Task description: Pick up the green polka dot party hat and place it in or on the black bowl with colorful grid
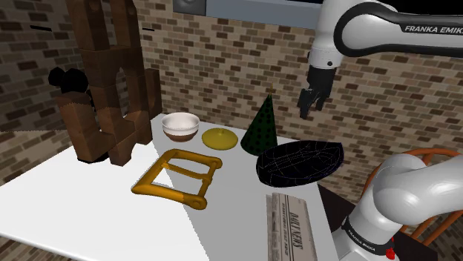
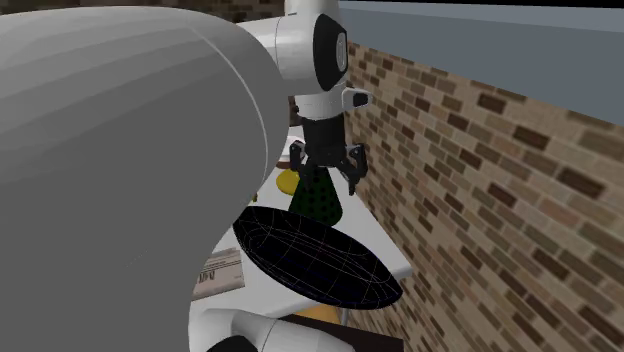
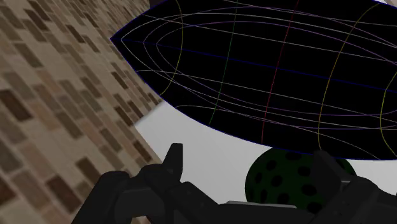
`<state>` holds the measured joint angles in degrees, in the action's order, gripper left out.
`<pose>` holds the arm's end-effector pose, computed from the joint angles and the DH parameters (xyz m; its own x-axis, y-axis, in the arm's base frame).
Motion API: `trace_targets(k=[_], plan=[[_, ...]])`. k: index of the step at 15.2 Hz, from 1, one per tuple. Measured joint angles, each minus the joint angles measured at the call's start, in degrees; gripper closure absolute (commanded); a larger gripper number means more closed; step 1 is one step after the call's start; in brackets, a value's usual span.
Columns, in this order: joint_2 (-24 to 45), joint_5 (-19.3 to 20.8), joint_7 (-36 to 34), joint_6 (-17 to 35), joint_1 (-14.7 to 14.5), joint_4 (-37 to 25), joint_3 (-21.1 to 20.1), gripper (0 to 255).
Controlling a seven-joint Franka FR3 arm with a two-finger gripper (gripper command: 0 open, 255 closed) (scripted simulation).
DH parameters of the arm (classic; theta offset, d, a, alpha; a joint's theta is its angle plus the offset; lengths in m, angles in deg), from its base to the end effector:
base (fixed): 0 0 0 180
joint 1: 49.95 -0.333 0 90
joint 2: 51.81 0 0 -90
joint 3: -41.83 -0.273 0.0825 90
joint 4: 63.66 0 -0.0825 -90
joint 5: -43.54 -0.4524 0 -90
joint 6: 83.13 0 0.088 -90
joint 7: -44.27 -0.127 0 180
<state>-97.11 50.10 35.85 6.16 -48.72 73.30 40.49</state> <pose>0.4012 -0.0135 0.5235 0.9881 -0.1522 -0.0218 -0.1479 -0.9797 0.1353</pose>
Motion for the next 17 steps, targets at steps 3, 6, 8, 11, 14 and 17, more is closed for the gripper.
trace_targets(k=[3,6,8,11,14,17], plan=[[1.8,-1.3,-3.5,-0.2,0.6,-2.2,-1.4,0],[6.2,-3.9,-11.9,-0.6,2.2,-7.6,-4.5,0],[9.2,-5.3,-17.6,-0.9,3.5,-11.3,-6.2,0],[14.7,-6.8,-26.6,-1.9,5.5,-18.6,-9.0,0],[20.5,-7.6,-35.9,-2.6,7.4,-26.2,-11.7,0],[22.1,-7.8,-39.0,-2.1,7.9,-27.6,-12.4,0]])
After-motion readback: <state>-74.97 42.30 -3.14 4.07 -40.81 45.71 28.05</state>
